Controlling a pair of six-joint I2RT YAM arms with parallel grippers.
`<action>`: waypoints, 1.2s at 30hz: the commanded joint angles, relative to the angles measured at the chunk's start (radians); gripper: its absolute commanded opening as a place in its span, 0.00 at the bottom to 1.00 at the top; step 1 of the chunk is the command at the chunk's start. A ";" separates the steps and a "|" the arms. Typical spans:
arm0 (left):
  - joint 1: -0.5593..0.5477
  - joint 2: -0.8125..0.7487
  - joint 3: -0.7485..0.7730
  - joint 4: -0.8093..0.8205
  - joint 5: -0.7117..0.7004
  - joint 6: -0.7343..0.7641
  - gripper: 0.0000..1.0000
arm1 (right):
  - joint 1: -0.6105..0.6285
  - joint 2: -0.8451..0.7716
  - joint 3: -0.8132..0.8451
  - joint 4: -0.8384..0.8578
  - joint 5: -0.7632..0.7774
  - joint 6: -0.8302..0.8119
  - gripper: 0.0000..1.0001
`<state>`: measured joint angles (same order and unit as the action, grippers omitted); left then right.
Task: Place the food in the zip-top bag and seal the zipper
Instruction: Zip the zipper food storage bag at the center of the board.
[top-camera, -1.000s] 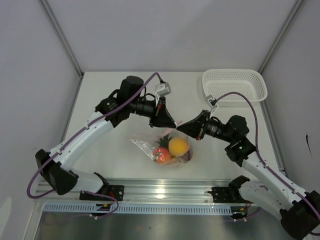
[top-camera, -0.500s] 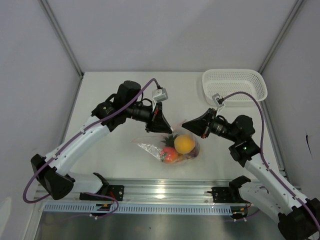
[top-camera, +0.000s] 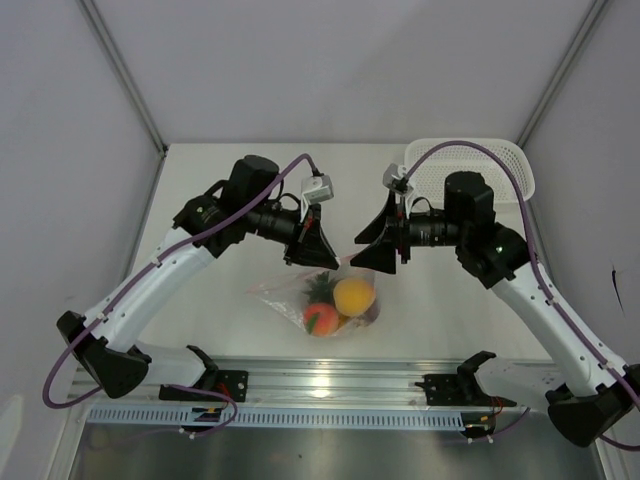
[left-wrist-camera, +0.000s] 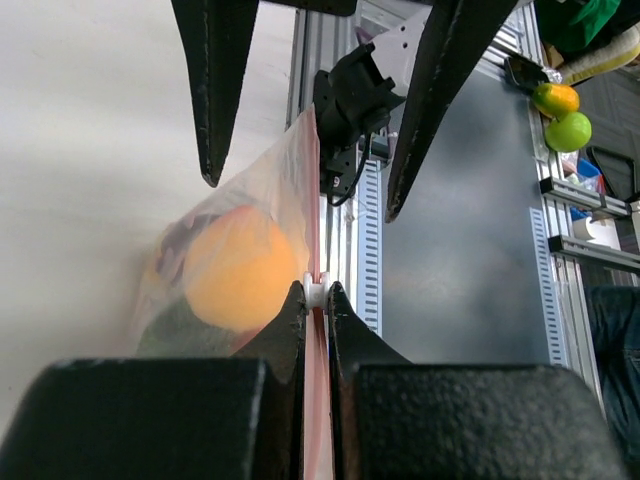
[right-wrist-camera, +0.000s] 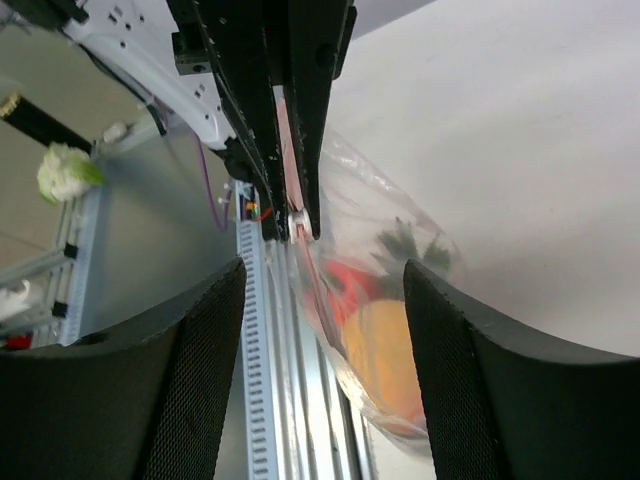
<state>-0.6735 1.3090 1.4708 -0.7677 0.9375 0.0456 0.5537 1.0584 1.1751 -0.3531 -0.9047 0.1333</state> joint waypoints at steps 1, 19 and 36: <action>0.002 -0.002 0.049 -0.041 0.012 0.028 0.01 | 0.020 0.063 0.119 -0.260 -0.045 -0.217 0.67; 0.002 0.041 0.075 -0.074 0.024 0.034 0.01 | 0.184 0.236 0.294 -0.471 0.052 -0.345 0.30; 0.012 -0.054 -0.058 0.014 -0.051 0.004 0.00 | 0.180 0.114 0.144 -0.337 0.424 -0.198 0.00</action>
<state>-0.6708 1.3212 1.4422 -0.8028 0.8867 0.0601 0.7609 1.2308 1.3457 -0.7353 -0.6266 -0.1207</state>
